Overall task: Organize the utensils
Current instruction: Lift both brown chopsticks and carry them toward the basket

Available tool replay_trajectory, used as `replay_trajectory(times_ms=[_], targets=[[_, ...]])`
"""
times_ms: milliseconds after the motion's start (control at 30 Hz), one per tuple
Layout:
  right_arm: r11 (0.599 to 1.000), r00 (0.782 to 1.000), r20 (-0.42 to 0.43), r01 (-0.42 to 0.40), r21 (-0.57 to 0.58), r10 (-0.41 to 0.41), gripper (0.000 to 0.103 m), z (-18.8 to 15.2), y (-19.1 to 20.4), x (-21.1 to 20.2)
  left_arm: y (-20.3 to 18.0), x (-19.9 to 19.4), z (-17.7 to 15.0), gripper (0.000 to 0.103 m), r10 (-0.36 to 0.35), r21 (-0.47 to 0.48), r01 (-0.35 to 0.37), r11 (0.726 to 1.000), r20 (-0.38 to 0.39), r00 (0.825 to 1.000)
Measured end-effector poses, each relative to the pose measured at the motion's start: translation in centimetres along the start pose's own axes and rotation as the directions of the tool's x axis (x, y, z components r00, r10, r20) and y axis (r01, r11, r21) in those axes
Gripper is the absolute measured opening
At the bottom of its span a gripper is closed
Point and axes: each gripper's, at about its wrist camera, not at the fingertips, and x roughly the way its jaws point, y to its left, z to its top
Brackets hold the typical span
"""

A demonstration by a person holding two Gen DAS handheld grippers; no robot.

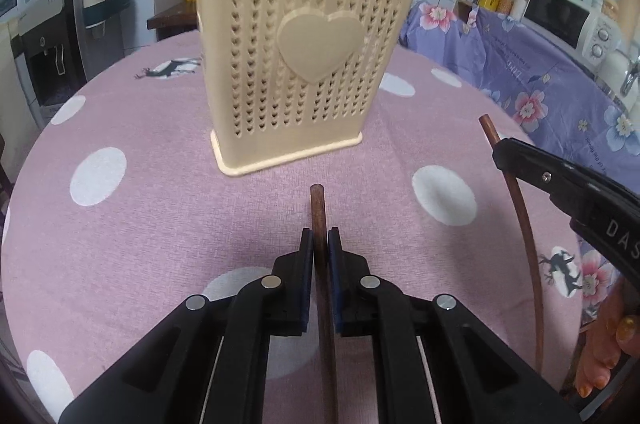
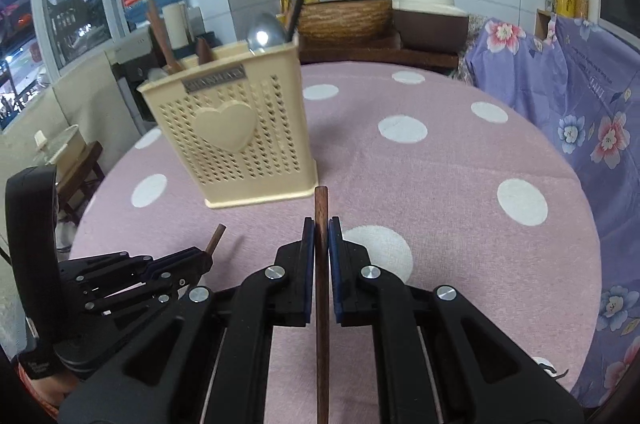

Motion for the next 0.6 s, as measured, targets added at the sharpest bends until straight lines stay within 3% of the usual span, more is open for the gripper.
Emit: replay_trajectory(times_ms=[300,600], targets=[[0.996,0.995,0.056,-0.081,0.022,0.08,0.008,0.3,0.7,-4.5,1.2,-6.3,0.6,0.009,-0.072,-0.023,0.076,0.997,0.115,0.991],[0.991,0.982,0.136,-0.133,0.024,0.129,0.008,1.0,1.0,-10.0,3.1,-12.2,0.9,0.009,-0.102,-0.043,0.115,0.992,0.237,0.966]])
